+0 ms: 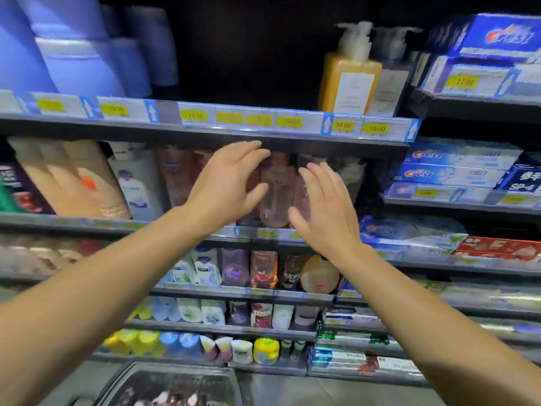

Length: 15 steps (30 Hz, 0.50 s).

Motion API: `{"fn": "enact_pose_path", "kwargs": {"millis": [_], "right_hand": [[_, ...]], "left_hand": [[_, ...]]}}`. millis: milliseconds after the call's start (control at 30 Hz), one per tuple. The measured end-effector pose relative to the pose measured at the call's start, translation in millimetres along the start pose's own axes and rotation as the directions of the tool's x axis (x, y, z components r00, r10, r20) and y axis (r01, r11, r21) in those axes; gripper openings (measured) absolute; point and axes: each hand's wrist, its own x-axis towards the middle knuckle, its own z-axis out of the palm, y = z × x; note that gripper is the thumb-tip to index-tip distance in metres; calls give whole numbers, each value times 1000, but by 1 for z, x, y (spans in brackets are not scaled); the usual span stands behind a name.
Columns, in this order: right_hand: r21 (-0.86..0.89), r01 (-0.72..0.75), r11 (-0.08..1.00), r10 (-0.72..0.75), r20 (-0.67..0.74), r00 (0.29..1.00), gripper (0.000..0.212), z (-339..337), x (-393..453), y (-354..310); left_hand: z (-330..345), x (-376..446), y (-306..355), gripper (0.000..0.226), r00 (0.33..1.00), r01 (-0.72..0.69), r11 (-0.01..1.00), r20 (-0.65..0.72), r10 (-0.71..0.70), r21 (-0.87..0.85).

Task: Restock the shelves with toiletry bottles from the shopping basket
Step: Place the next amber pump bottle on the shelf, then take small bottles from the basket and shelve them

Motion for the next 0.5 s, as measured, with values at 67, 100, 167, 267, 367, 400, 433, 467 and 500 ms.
{"fn": "enact_pose_path", "kwargs": {"millis": [67, 100, 167, 267, 367, 400, 433, 467, 500], "right_hand": [[14, 24, 1000, -25, 68, 997, 68, 22, -13, -14], [22, 36, 999, -39, 113, 993, 69, 33, -20, -22], [47, 60, 997, -69, 207, 976, 69, 58, -35, -38], [90, 106, 990, -130, 325, 937, 71, 98, -59, -66], [138, 126, 982, -176, 451, 875, 73, 133, -86, -97], [156, 122, 980, -184, 491, 852, 73, 145, -97, -111], [182, 118, 976, -197, 515, 834, 72, 154, -107, -123], [211, 109, 971, -207, 526, 825, 69, 164, -118, -135], [227, 88, 970, -201, 547, 812, 65, 176, -130, -148]], "left_hand": [[4, -33, -15, 55, 997, 53, 999, 52, -52, -8], [7, -51, -23, 55, 994, 75, 997, 79, -75, -7], [12, -88, -38, 56, 983, 123, 992, 133, -122, 8], [23, -146, -58, 57, 951, 211, 977, 229, -209, 16], [33, -203, -76, 58, 899, 296, 955, 327, -291, 36], [36, -224, -83, 58, 878, 324, 945, 359, -317, 41], [38, -245, -89, 58, 855, 357, 933, 390, -343, 39], [41, -265, -97, 58, 832, 388, 921, 418, -364, 30], [44, -287, -106, 59, 809, 414, 910, 449, -380, 25]]}}
